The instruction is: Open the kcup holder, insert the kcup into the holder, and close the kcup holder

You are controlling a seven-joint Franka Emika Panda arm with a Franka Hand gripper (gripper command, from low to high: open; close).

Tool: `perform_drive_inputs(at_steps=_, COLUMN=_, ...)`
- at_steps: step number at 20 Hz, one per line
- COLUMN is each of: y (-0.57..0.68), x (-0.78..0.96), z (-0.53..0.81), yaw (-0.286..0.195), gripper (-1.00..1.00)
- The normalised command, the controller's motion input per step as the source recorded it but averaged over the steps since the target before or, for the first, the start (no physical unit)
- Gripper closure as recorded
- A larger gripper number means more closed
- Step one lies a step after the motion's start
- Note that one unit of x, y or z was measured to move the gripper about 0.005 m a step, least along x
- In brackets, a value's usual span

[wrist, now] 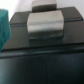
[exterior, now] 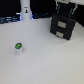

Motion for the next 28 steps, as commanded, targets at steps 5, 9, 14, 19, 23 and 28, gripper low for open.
perform_drive_inputs(at_steps=5, y=0.29, x=-0.11, z=-0.39, yaw=-0.025, gripper=-1.00)
perform_drive_inputs(at_steps=9, y=0.23, x=-0.22, z=-0.43, yaw=0.014, gripper=-1.00)
perform_drive_inputs(at_steps=14, y=0.20, x=-0.32, z=-0.31, yaw=0.016, gripper=-1.00)
perform_drive_inputs(at_steps=19, y=0.09, x=-0.36, z=-0.27, yaw=0.006, gripper=-1.00)
perform_drive_inputs(at_steps=23, y=0.05, x=-0.30, z=-0.24, yaw=0.000, gripper=1.00)
perform_drive_inputs(at_steps=28, y=0.04, x=-0.21, z=-0.04, yaw=-0.003, gripper=1.00)
